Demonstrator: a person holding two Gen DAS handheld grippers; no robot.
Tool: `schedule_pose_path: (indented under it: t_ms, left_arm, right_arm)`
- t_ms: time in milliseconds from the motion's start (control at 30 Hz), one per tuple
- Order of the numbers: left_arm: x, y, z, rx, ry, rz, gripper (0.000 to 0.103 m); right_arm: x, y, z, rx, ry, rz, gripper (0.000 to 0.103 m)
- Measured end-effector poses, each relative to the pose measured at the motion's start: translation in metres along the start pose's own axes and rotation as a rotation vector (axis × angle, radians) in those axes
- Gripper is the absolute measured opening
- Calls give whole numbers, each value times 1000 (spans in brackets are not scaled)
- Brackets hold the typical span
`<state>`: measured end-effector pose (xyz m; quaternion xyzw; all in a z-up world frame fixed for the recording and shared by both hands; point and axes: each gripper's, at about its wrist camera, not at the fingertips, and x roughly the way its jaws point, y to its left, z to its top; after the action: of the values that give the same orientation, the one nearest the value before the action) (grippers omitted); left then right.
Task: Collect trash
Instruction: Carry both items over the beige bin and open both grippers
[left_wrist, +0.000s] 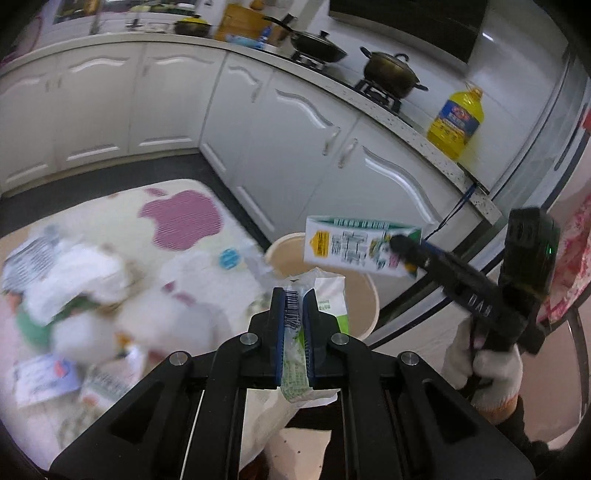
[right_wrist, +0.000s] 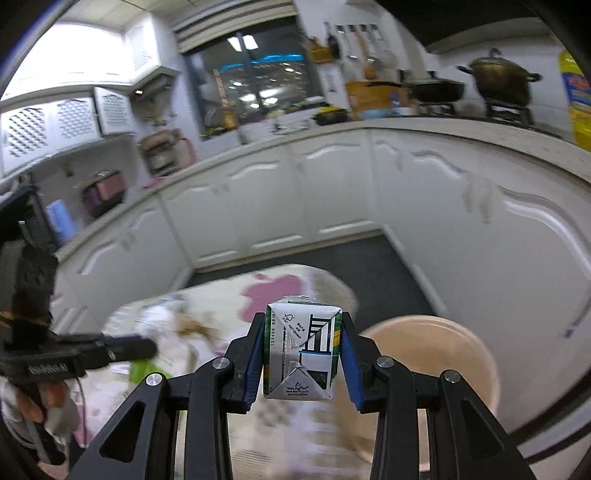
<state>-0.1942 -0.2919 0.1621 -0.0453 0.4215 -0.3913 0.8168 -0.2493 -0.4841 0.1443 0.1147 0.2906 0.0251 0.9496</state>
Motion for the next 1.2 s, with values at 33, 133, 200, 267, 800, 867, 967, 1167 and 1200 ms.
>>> schedule_pose_path:
  t_ms: [33, 133, 200, 267, 800, 867, 967, 1167, 1200]
  left_arm:
    - [9, -5, 3, 5, 2, 3, 6]
    - [42, -19, 11, 5, 16, 12, 6]
    - [66, -26, 15, 4, 28, 26, 6]
    - [95, -33, 17, -7, 57, 30, 6]
    - [166, -45, 8, -25, 112, 23, 41]
    - [157, -45, 7, -15, 106, 26, 41]
    - [142, -45, 5, 4, 86, 48, 42]
    - [111, -37, -3, 23, 52, 129, 42]
    - [108, -35, -4, 23, 47, 140, 42]
  right_arm:
    - [1, -8, -2, 5, 7, -20, 36]
    - [10, -38, -10, 29, 41, -75, 36]
    - [17, -58, -15, 45, 67, -99, 36]
    - [25, -75, -24, 70, 96, -124, 36]
    - [49, -134, -68, 228, 205, -217, 48]
    - [48, -129, -68, 221, 202, -204, 48]
    - [49, -118, -67, 202, 194, -190, 48]
    - [48, -92, -64, 154, 176, -174, 48]
    - [48, -87, -63, 146, 174, -175, 48]
